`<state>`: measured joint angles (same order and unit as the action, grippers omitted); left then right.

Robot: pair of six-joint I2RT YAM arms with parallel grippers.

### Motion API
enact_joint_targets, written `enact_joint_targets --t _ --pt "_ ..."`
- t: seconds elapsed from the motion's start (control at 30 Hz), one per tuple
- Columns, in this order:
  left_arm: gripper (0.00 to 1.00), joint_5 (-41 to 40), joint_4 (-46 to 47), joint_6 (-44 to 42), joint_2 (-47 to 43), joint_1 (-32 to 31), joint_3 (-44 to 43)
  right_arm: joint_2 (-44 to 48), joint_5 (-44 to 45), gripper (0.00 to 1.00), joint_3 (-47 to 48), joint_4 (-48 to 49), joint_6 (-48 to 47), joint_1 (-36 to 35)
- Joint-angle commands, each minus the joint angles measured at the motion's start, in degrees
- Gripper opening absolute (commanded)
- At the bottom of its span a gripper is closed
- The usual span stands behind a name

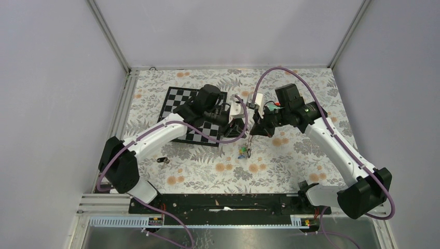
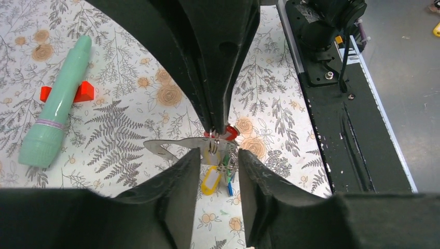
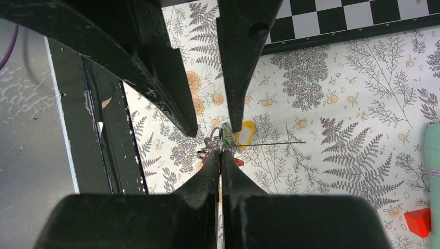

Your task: Put the keys on the keyring

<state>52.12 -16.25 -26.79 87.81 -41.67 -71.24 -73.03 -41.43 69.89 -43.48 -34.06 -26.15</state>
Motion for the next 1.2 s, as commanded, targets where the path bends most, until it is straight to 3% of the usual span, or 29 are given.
enact_joint_targets --t 0.0,0.47,0.63,0.73,0.83,0.97,1.17 --pt "0.35 2.62 2.89 0.41 0.54 -0.01 -3.53 0.48 -0.89 0.00 1.17 1.14 -0.01 -0.39" --pt "0.21 3.87 5.99 3.84 1.55 -0.13 -3.11 1.18 -1.21 0.00 0.13 2.68 0.81 -0.41" --pt "0.12 3.85 6.42 4.13 1.46 -0.17 -2.61 1.47 -1.20 0.00 0.00 2.88 1.03 -0.39" --pt "0.00 3.91 6.68 4.27 1.41 -0.16 -2.42 1.66 -1.13 0.00 -0.14 3.11 1.18 -0.39" --pt "0.00 3.90 6.68 4.99 1.24 -0.16 -2.39 2.02 -0.68 0.00 -0.57 3.76 1.50 -0.39" --pt "0.00 3.89 9.48 8.46 0.15 0.11 -0.57 3.89 1.24 0.13 -2.18 7.26 3.11 -0.37" --pt "0.00 6.57 22.16 19.94 -3.60 2.36 6.08 4.52 0.42 0.35 -2.07 9.19 5.85 0.19"
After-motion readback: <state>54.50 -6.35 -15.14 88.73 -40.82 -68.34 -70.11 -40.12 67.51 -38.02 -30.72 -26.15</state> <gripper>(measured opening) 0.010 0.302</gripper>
